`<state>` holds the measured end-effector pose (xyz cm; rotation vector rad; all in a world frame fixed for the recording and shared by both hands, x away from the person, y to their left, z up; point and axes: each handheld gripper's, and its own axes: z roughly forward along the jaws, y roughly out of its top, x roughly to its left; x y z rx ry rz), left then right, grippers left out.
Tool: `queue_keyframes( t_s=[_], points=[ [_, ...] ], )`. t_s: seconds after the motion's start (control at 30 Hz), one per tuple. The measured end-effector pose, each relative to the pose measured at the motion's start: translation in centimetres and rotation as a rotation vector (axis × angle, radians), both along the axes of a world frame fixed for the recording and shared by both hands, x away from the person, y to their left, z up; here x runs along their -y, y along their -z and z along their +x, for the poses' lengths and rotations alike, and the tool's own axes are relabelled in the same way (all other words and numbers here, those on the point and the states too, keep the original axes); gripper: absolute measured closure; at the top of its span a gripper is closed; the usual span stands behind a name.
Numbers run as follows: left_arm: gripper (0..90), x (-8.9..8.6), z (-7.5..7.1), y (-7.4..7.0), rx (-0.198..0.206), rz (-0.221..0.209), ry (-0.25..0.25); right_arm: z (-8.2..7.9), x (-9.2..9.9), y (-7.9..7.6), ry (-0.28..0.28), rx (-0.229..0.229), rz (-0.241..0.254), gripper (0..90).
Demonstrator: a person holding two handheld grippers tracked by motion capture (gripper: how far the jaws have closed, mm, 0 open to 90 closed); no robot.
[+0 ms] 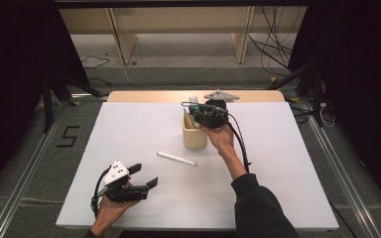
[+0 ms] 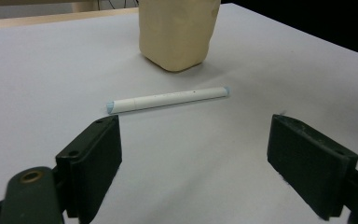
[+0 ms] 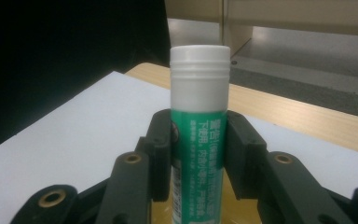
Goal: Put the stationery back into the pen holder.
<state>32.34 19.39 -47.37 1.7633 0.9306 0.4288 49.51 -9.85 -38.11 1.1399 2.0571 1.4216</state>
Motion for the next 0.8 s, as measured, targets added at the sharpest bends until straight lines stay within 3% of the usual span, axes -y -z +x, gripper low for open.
queue_keyframes(
  t_s=[0.27,0.8],
  points=[
    [17.6,0.0,0.0,0.1,0.002,-0.007,-0.007,0.7,-0.2,0.5,0.009,-0.026,0.018,65.8],
    [17.5,0.1,0.0,0.2,-0.002,0.0,-0.001,1.3,-1.2,1.9,0.014,-0.064,-0.035,65.7]
  ],
)
